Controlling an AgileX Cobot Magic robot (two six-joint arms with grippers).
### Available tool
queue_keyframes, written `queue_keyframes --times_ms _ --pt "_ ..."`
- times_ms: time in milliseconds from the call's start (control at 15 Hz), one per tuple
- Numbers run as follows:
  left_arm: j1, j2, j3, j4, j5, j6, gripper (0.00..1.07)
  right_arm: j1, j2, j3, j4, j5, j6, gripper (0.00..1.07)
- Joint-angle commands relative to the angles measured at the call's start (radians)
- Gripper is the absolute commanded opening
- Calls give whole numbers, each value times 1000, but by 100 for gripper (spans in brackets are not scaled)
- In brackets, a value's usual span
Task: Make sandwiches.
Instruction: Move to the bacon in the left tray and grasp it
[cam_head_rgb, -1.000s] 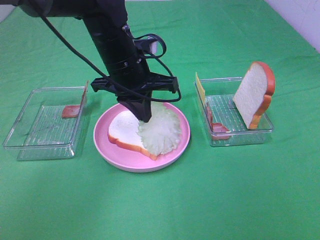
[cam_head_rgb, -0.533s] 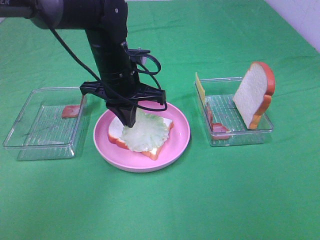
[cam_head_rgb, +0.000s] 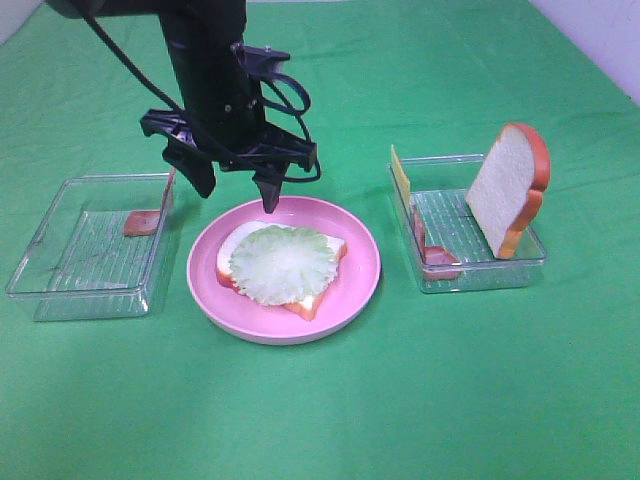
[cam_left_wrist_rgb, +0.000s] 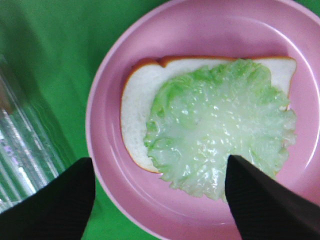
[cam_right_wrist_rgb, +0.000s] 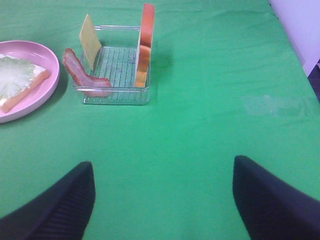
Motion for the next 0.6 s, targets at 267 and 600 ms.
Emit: queue_keyframes --times_ms 267,600 --pt "47 -15 -207 82 148 -80 71 -4 -13 4 2 -9 -13 73" --pt "170 -11 -205 15 148 -82 71 -4 -13 4 3 -9 -13 73"
